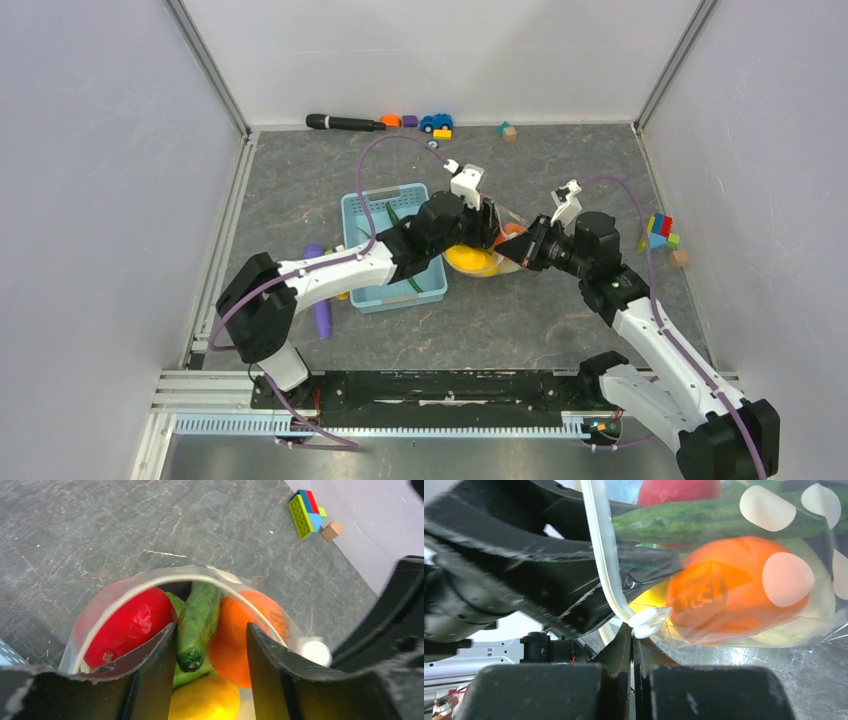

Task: Place the food in the zip-top bag and seal the zipper
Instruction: Place the fake vegetable in the zipper food storage bag, then pick up the fake vegetable from the bin.

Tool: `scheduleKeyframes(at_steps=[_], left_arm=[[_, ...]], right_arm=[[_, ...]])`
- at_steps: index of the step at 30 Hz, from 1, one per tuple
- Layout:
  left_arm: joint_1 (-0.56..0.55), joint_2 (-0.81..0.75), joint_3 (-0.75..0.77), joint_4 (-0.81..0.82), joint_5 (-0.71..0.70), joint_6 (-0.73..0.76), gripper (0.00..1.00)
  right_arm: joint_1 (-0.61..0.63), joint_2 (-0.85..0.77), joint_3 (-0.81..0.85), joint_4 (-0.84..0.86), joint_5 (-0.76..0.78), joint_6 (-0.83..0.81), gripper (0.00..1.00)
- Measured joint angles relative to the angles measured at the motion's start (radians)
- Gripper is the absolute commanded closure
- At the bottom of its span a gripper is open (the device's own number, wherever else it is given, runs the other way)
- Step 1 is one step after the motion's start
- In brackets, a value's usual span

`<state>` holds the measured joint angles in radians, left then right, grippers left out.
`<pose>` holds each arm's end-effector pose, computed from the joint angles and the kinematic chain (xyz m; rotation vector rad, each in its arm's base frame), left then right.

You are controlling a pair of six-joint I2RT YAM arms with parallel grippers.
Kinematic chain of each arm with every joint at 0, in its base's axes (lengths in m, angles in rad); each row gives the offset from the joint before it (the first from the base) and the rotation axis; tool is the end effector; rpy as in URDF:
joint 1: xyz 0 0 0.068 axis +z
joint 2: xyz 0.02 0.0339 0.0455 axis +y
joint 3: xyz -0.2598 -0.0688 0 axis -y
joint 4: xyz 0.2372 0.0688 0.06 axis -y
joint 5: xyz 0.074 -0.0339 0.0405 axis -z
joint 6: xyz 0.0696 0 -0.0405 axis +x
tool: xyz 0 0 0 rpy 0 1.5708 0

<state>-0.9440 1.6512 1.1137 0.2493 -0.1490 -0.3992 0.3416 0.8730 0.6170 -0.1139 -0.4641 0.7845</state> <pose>0.2502 -0.3278 0.2620 0.4155 1.8869 -0.7834 0.2013 0.1046 0.2613 0.1276 2.0893 1.1682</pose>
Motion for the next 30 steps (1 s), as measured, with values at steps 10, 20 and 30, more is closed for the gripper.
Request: scheduleKeyframes(at_steps=[10, 20, 30], left_arm=[[0.0, -0.119, 0.141, -0.29, 0.115, 0.005, 0.01], [0.005, -0.343, 0.138, -0.497, 0.06, 0.021, 0.0], [0.285, -0.439, 0.039, -0.705, -0.088, -0.106, 0.0]], right_arm=[[-0.006, -0.002, -0.01, 0.003, 0.04, 0.008, 1.0], [-0.01, -0.002, -0.046, 0.065, 0.035, 0.033, 1.0], [-0.01, -0.002, -0.055, 0.092, 0.021, 0.02, 1.0]])
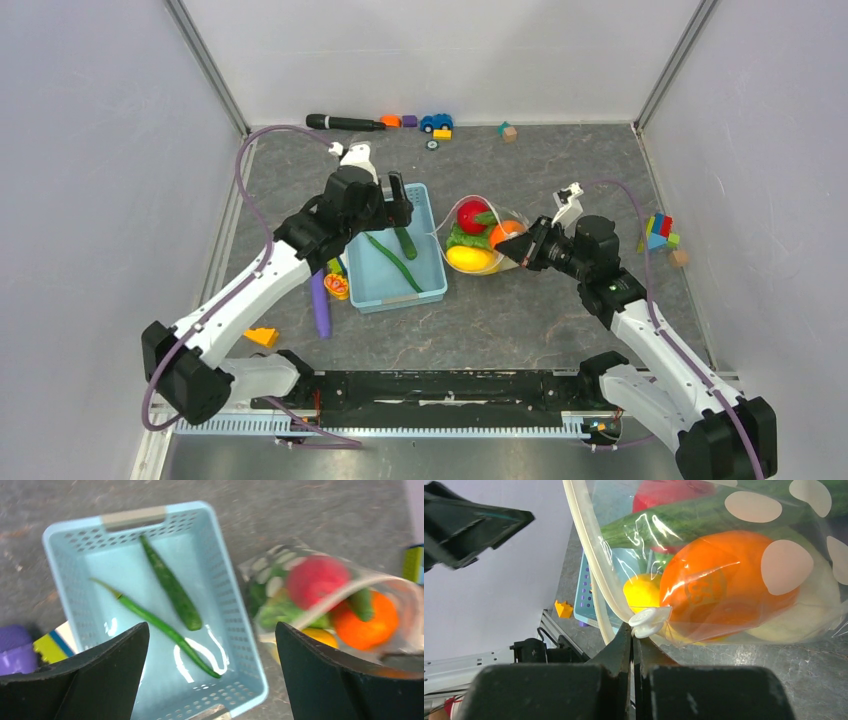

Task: Place the food in the zip-top bag and seal the zipper
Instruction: Pick up the fake vegetable from the bin.

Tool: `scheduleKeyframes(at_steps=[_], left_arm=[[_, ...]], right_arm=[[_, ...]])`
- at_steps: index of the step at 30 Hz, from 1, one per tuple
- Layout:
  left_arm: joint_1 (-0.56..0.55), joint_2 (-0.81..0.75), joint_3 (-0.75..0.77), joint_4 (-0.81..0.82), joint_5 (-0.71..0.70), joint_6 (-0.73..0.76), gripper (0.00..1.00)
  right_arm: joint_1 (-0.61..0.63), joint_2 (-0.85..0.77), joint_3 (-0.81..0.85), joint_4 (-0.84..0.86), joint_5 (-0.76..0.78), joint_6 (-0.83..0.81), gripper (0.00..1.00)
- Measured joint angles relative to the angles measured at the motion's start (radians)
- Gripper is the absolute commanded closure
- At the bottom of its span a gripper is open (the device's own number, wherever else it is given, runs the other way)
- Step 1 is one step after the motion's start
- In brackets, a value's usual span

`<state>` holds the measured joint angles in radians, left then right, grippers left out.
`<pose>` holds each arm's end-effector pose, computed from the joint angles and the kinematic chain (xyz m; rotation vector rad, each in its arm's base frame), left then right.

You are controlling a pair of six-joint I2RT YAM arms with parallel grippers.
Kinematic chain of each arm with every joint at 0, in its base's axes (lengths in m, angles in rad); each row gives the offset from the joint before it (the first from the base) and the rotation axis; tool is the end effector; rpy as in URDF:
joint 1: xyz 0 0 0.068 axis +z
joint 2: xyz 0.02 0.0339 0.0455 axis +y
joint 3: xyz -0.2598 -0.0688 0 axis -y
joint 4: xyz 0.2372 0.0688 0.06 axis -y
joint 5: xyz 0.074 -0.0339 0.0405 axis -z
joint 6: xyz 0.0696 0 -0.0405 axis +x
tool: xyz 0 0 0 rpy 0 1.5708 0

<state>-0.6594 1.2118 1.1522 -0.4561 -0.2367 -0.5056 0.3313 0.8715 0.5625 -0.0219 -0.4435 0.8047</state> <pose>0.2410 -0.1662 0.3326 0.0163 2.1042 -0.4644 0.2044 0.1019 0.2529 0.1581 2.0460 1.1631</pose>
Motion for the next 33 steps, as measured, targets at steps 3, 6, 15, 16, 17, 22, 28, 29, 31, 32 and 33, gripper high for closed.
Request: scheduleKeyframes(at_steps=[3, 6, 15, 16, 17, 22, 28, 29, 31, 32, 33], left_arm=[[0.067, 0.04, -0.034, -0.017, -0.003, -0.031, 0.02], [0.131, 0.109, -0.05, 0.006, 0.004, -0.059, 0.08], [0.254, 0.472, 0.009, 0.137, 0.026, -0.07, 0.29], [0.26, 0.515, 0.024, 0.152, 0.038, -0.07, 0.31], [0.264, 0.547, 0.034, 0.163, 0.049, -0.07, 0.32], [0.265, 0.633, 0.057, 0.206, 0.09, -0.071, 0.35], [0.265, 0.659, 0.067, 0.262, 0.085, -0.078, 0.42], [0.265, 0.661, 0.068, 0.272, 0.081, -0.083, 0.44], [0.265, 0.666, 0.069, 0.284, 0.073, -0.089, 0.47], [0.265, 0.668, 0.069, 0.288, 0.071, -0.09, 0.48], [0.265, 0.672, 0.07, 0.292, 0.068, -0.091, 0.48]], right_arm=[[0.0, 0.002, 0.0, -0.002, -0.002, -0.014, 1.0], [0.0, 0.005, 0.0, -0.002, -0.005, -0.028, 1.0], [0.0, 0.013, 0.0, -0.039, -0.008, -0.064, 1.0], [-0.001, 0.013, 0.0, -0.046, -0.008, -0.067, 1.0], [-0.002, 0.014, 0.0, -0.049, -0.008, -0.069, 1.0], [-0.003, 0.018, 0.0, -0.055, -0.008, -0.073, 1.0], [-0.005, 0.026, 0.0, -0.061, -0.004, -0.077, 1.0], [-0.005, 0.027, 0.0, -0.063, -0.003, -0.078, 1.0], [-0.005, 0.027, 0.0, -0.064, -0.003, -0.08, 1.0], [-0.005, 0.027, 0.0, -0.064, -0.003, -0.08, 1.0], [-0.005, 0.027, 0.0, -0.064, -0.002, -0.081, 1.0]])
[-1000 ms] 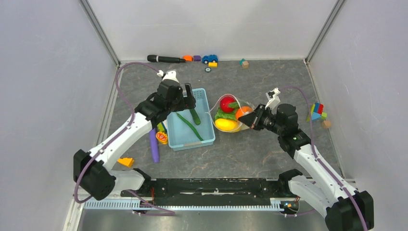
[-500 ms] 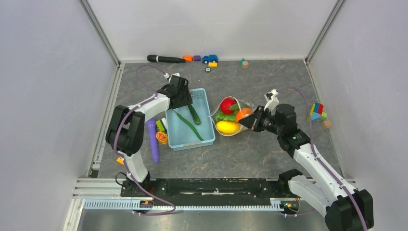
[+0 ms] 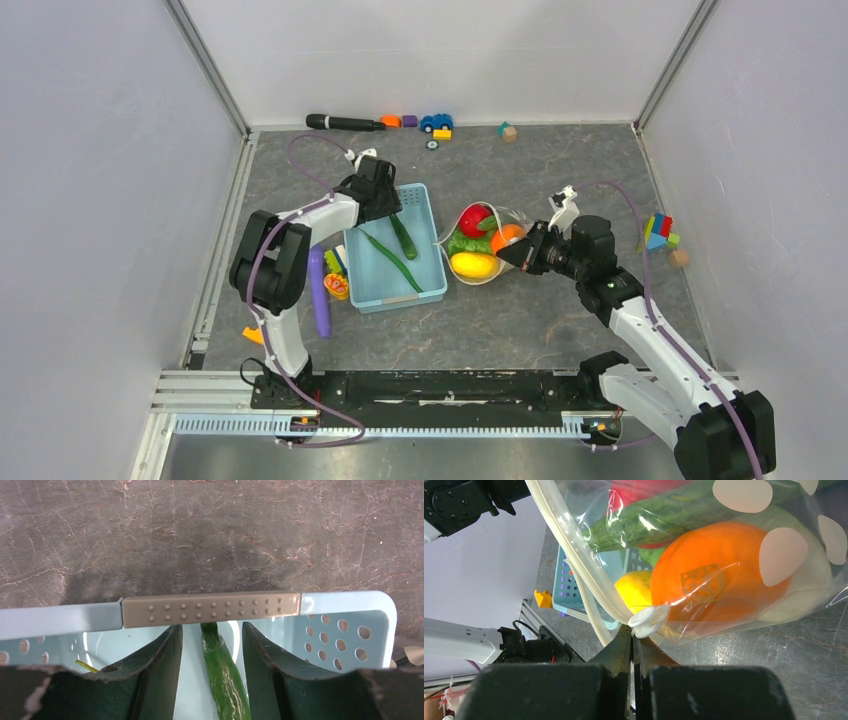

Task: Place the food in the zip-top bag and seal the zipper
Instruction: Pick up the fake vegetable from the bin, then place the fake vegetable in the zipper food storage bag.

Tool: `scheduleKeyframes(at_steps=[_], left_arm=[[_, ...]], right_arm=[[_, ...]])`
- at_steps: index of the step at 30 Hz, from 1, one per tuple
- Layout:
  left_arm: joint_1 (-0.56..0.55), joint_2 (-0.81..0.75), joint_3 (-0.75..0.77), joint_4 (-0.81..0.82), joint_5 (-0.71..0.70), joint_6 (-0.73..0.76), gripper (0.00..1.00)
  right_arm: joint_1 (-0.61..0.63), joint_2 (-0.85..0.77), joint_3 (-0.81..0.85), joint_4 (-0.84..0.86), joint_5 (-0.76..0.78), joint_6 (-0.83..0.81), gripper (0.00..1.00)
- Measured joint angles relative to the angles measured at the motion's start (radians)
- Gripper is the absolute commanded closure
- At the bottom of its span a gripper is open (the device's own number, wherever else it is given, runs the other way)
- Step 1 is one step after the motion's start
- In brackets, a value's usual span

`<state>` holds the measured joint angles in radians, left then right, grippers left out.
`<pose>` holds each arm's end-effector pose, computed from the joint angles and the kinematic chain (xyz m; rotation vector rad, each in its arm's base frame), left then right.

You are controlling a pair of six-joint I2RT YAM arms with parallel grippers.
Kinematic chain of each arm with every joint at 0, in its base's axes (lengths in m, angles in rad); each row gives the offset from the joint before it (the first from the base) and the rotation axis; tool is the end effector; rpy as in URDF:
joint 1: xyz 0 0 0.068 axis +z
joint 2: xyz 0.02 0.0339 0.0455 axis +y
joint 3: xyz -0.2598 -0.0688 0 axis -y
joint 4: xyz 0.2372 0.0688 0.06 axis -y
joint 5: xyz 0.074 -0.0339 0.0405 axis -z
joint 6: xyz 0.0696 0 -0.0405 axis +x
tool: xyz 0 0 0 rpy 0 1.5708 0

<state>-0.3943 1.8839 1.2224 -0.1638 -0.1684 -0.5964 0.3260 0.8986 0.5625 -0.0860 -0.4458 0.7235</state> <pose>0.3930 -0.1509 0.1575 -0.3204 2.3762 -0.2675 0.2052 0.1010 0.2392 0.1129 2.1246 1.0954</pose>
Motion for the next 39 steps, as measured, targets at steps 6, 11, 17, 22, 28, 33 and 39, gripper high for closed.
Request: scheduleKeyframes(at_steps=[6, 11, 17, 22, 28, 33, 39], left_arm=[[0.0, 0.029, 0.002, 0.018, -0.014, -0.018, 0.56], [0.0, 0.057, 0.012, 0.018, -0.014, -0.035, 0.75], [0.0, 0.06, 0.012, 0.016, -0.018, -0.065, 0.98], [-0.001, -0.011, -0.032, -0.022, -0.063, -0.121, 0.98], [-0.053, -0.325, -0.144, -0.059, -0.2, -0.178, 0.98], [-0.211, -0.596, -0.182, -0.004, -0.355, -0.177, 0.98], [-0.378, -0.739, -0.246, 0.197, -0.493, -0.118, 0.98]], right_arm=[[0.0, 0.0, 0.0, -0.003, 0.003, -0.007, 1.0], [-0.001, 0.0, 0.0, -0.006, 0.003, -0.007, 1.0], [-0.001, 0.0, 0.0, -0.006, 0.003, -0.011, 1.0], [-0.001, 0.0, 0.0, -0.006, 0.003, -0.011, 1.0], [-0.001, 0.0, 0.002, -0.007, 0.002, -0.005, 1.0], [-0.001, 0.002, 0.019, -0.003, -0.024, 0.042, 1.0], [-0.002, 0.021, 0.021, 0.094, -0.125, 0.17, 1.0]])
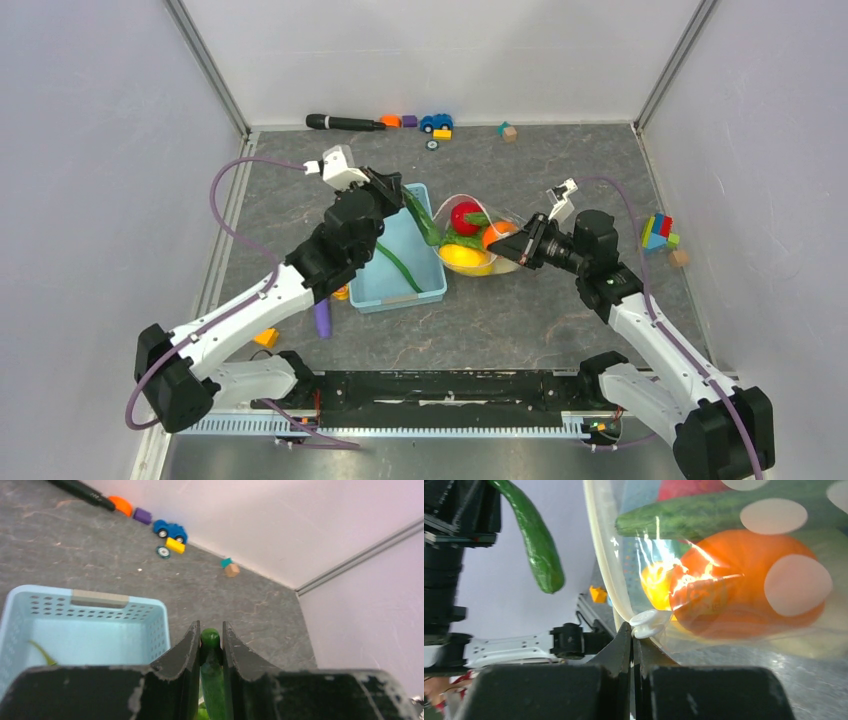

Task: Place the food in the zip-top bag and seal the zipper
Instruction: Place the fake vegetable in the zipper food storage bag.

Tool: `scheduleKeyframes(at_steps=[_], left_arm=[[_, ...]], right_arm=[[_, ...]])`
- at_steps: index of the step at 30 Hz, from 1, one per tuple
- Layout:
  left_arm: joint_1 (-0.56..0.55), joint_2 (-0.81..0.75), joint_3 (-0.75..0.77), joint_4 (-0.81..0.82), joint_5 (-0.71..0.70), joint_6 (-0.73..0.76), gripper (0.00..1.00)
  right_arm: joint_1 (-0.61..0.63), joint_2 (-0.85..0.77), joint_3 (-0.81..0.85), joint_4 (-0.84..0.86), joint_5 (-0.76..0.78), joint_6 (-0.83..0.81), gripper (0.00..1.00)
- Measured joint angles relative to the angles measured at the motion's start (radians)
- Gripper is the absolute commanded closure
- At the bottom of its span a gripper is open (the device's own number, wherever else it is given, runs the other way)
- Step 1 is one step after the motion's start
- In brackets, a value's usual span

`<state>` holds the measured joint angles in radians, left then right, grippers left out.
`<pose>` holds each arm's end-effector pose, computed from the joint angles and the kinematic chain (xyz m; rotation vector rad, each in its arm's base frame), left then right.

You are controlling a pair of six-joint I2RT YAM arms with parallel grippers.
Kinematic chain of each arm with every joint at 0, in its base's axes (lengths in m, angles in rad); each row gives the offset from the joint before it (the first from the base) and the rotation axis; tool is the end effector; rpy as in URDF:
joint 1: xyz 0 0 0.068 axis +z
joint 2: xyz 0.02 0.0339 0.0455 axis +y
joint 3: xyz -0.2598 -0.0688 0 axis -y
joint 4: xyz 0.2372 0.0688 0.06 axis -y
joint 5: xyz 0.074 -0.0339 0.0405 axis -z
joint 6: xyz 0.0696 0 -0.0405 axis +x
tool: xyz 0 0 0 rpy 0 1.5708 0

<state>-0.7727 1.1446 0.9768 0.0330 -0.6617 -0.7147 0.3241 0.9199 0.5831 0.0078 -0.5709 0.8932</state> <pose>0.2334 -0.1678 0.3523 -0.4431 1.6490 -0.5538 0.2077 0.1095 0.2556 0.1620 2.0825 1.3282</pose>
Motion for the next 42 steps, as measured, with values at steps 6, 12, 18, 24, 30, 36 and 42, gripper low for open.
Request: scheduleKeyframes(at_steps=[6, 12, 18, 24, 30, 36, 42], left_arm=[[-0.095, 0.05, -0.035, 0.22, -0.048, 0.113, 0.98], [-0.139, 0.136, -0.037, 0.378, -0.077, 0.165, 0.98], [-0.206, 0.199, -0.062, 0.489, -0.099, 0.207, 0.98], [-0.263, 0.222, -0.128, 0.585, -0.115, 0.227, 0.98], [-0.298, 0.24, -0.148, 0.638, -0.123, 0.227, 0.98], [-0.333, 0.264, -0.151, 0.687, -0.123, 0.225, 0.98], [-0.338, 0.281, -0.217, 0.811, -0.092, 0.225, 0.98]], right_arm=[[0.0, 0.0, 0.0, 0.076, -0.068, 0.119, 1.0], [0.0, -0.003, 0.0, 0.106, -0.088, 0.178, 1.0], [0.0, -0.003, -0.003, 0.147, -0.087, 0.23, 1.0], [0.0, -0.003, -0.031, 0.217, -0.084, 0.293, 1.0], [0.0, -0.004, -0.045, 0.246, -0.075, 0.342, 1.0], [0.0, -0.013, -0.063, 0.278, -0.058, 0.378, 1.0], [0.001, -0.02, -0.09, 0.303, -0.058, 0.411, 1.0]])
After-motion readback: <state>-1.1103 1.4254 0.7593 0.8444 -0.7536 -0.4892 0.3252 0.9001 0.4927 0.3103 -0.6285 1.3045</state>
